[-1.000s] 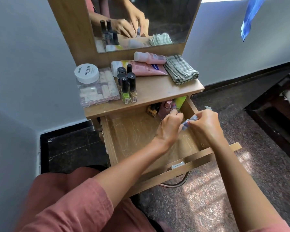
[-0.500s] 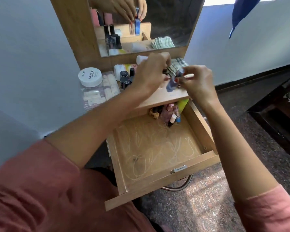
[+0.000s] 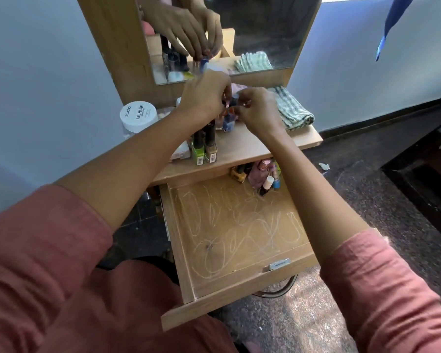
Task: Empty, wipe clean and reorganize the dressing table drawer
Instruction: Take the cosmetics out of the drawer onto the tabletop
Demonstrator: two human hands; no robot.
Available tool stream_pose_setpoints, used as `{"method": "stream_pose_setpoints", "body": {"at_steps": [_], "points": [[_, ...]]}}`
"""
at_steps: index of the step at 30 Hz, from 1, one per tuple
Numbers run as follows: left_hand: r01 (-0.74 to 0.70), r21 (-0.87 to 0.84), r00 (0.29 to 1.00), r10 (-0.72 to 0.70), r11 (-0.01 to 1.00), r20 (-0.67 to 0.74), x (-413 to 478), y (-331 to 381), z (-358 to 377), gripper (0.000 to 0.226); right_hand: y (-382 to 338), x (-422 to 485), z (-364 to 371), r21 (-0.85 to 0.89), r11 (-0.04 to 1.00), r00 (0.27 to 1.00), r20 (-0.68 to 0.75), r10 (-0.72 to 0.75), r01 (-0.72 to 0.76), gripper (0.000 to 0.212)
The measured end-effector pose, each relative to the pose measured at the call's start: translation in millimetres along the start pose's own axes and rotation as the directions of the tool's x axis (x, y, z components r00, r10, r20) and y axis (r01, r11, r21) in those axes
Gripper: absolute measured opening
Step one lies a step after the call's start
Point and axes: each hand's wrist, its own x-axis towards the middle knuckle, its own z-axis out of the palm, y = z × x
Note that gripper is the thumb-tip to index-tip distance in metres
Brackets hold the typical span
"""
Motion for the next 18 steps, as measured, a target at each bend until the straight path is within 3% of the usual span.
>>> {"method": "stream_pose_setpoints", "body": {"at_steps": [7,18], "points": [[0.069,-0.006,0.997,-0.069,0.998,0.034,0.8,-4.7,1.1,0.04,-5.7,3.9,5.9,0.022,1.0,1.0,0.024,-0.019,0.019,0.014],[0.086,-0.057,0.995,-0.083,0.995,0.054,0.8,-5.5,-1.9,0.039,-1.9,1.6,7.3,0.057,0.998,0.999,0.045,0.0,-0.003,0.022]]}}
